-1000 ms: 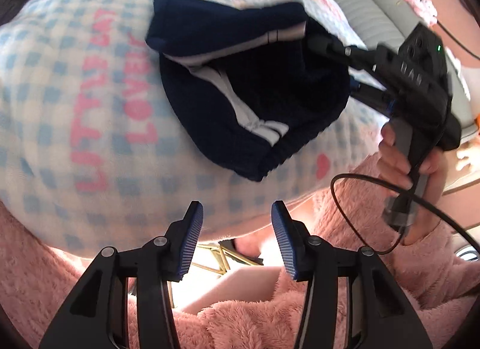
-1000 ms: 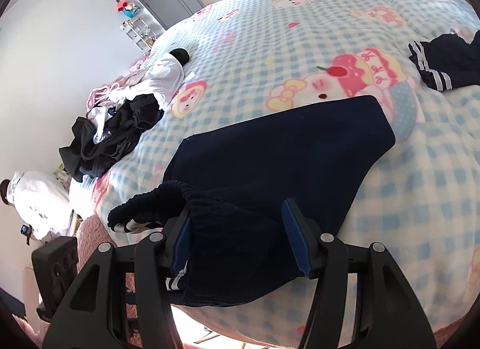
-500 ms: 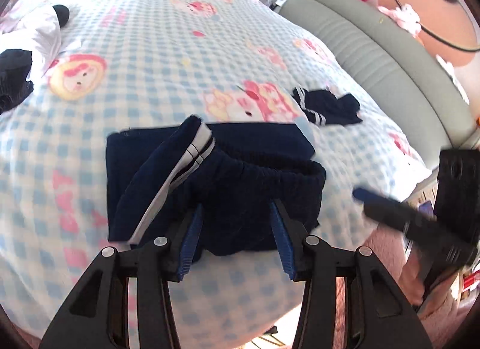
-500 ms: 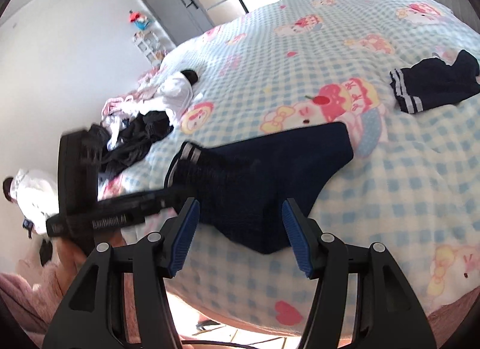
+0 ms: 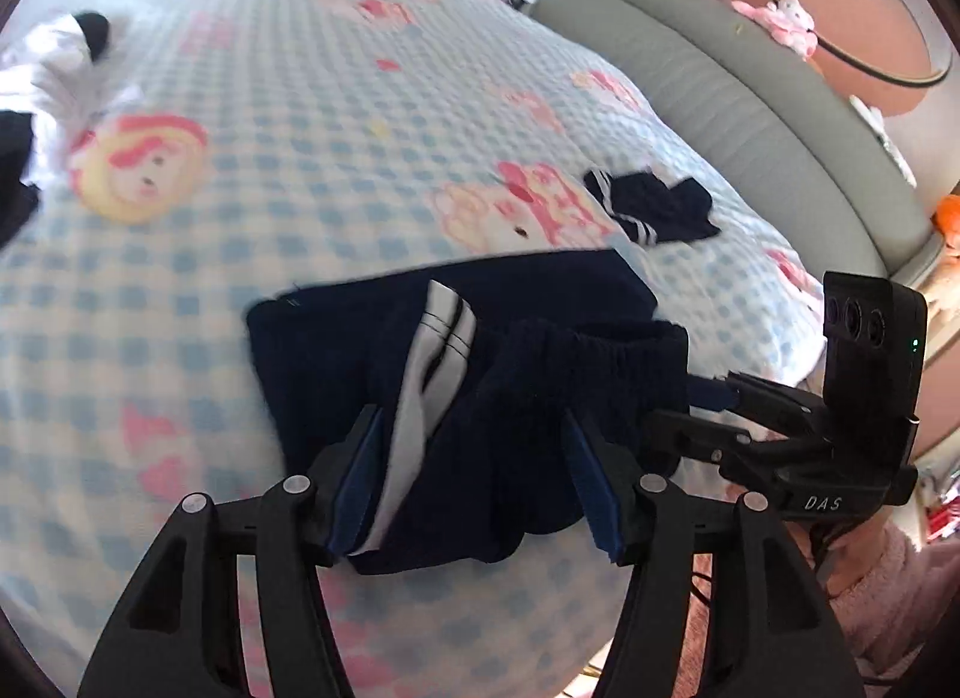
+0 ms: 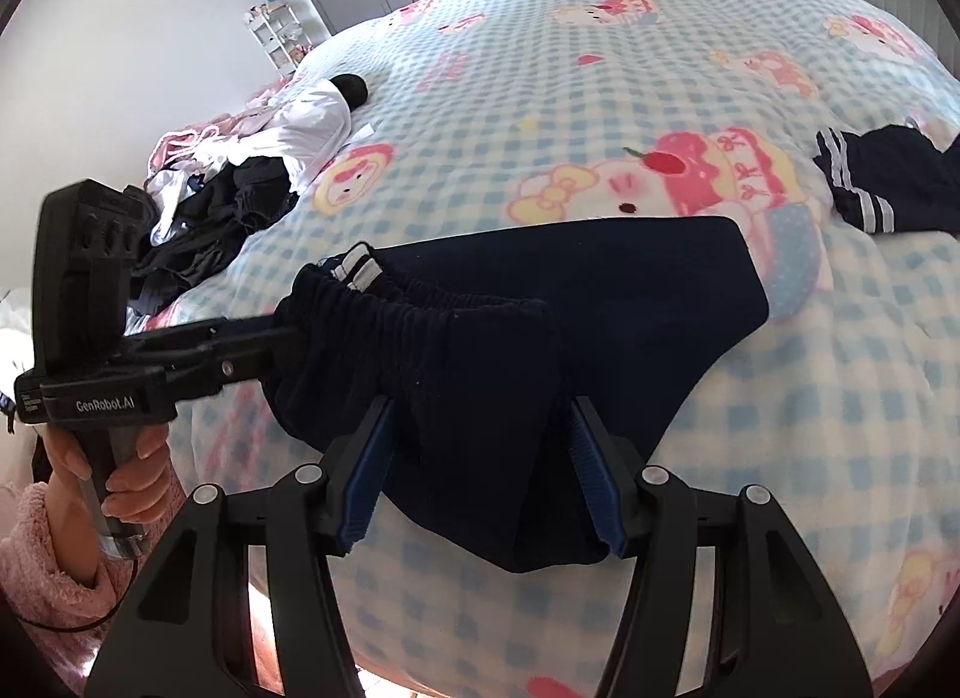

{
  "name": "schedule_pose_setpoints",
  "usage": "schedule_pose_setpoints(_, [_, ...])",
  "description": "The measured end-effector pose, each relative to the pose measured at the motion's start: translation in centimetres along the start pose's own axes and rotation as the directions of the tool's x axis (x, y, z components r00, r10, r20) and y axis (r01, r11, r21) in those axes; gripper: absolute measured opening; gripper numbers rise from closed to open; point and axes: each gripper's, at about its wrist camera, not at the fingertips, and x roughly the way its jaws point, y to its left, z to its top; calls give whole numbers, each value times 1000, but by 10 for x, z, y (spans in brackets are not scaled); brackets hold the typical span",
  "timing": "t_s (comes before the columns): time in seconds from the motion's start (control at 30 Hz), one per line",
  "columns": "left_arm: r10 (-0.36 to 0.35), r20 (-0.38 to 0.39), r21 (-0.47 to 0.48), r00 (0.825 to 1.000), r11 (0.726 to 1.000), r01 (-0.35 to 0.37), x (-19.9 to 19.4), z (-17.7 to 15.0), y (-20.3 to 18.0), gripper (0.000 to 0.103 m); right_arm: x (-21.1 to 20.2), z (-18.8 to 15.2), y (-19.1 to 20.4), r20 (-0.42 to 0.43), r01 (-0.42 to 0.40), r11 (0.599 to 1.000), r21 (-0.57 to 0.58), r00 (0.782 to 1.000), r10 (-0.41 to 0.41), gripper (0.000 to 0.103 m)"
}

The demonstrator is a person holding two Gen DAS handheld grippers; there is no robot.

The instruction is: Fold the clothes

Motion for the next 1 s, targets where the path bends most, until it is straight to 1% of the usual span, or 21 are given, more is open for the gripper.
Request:
schedule_pose_setpoints(0.03, [-5, -2, 1, 1000, 1000, 5, 4, -1, 1, 59, -5, -1, -3, 9, -3, 1000, 13, 1000, 2, 59])
schedule_pose_setpoints(0.13, [68, 37, 31, 997, 997, -69, 6, -2, -2, 19, -21, -2, -10, 30, -4, 999, 41, 1000, 3, 59])
schedule_pose_setpoints(0.17, [74, 51, 14, 996, 997, -75, 5, -1, -1, 15, -24, -3, -11, 29, -5, 999, 44, 1000, 3, 59])
schedule_pose_setpoints(0.2, [60, 74, -21, 995, 998, -58, 2, 2, 3, 15, -26, -3, -11, 26, -13, 999, 42, 1000, 12, 59])
schedule_pose_setpoints(0.27, [40, 140, -95, 989, 995, -27, -12, 10, 11, 14, -26, -2, -9, 17, -37, 999, 28, 999, 36, 59])
schedule_pose_setpoints(0.37, [56, 196, -175, 979, 984, -21, -22, 19, 25, 14, -21, 2, -2, 17, -41, 999, -1, 999, 41, 59])
schedule_pose_setpoints(0.4, [67, 191, -195, 979, 980, -29, -19, 20, 30, 14, -17, 4, 1, 25, -33, 999, -9, 999, 33, 59])
schedule_pose_setpoints(0.5, [93, 120, -230, 988, 971, -63, 1, 19, 46, 15, 2, 9, -4, 28, 37, 999, 15, 999, -37, 59])
schedule_pose_setpoints(0.53, [88, 84, -226, 993, 972, -67, 10, 17, 50, 21, 10, 10, -9, 13, 77, 997, 31, 997, -78, 59])
schedule_pose_setpoints(0.57, [78, 73, -222, 994, 973, -60, 14, 15, 52, 26, 18, 11, -16, -16, 119, 991, 60, 993, -118, 59])
schedule_pose_setpoints(0.6, [66, 78, -219, 995, 975, -48, 13, 13, 52, 27, 23, 10, -25, -43, 127, 986, 105, 991, -123, 59])
schedule_pose_setpoints(0.63, [54, 101, -218, 993, 975, -31, 8, 12, 51, 30, 24, 8, -32, -52, 116, 982, 152, 993, -109, 59])
schedule_pose_setpoints(0.67, [42, 135, -219, 990, 976, -11, -1, 11, 50, 37, 21, 7, -37, -46, 106, 978, 180, 994, -99, 59])
schedule_pose_setpoints(0.7, [40, 180, -219, 983, 976, 1, -12, 10, 50, 40, 15, 6, -37, -35, 103, 978, 184, 995, -99, 59])
schedule_pose_setpoints(0.73, [44, 231, -216, 972, 976, 7, -24, 8, 48, 42, 9, 6, -36, -19, 107, 979, 175, 994, -105, 59])
schedule_pose_setpoints(0.77, [38, 259, -207, 965, 978, 17, -31, 7, 47, 44, 2, 8, -35, 4, 102, 980, 169, 995, -104, 60])
schedule_pose_setpoints(0.8, [24, 272, -196, 962, 980, 31, -36, 6, 45, 45, -5, 10, -33, 31, 88, 982, 167, 995, -95, 60])
schedule_pose_setpoints(0.83, [13, 263, -185, 965, 982, 37, -36, 5, 43, 45, -12, 12, -33, 57, 66, 983, 169, 995, -77, 60])
schedule_pose_setpoints(0.9, [19, 200, -171, 980, 985, 16, -24, 3, 39, 46, -14, 18, -30, 85, 22, 986, 163, 996, -36, 60])
schedule_pose_setpoints(0.93, [38, 164, -175, 986, 985, -9, -17, 0, 37, 46, -9, 20, -28, 75, 29, 988, 149, 996, -40, 60])
schedule_pose_setpoints(1.0, [84, 115, -214, 990, 975, -58, -11, -8, 39, 46, 8, 23, -22, 21, 89, 991, 105, 996, -91, 60])
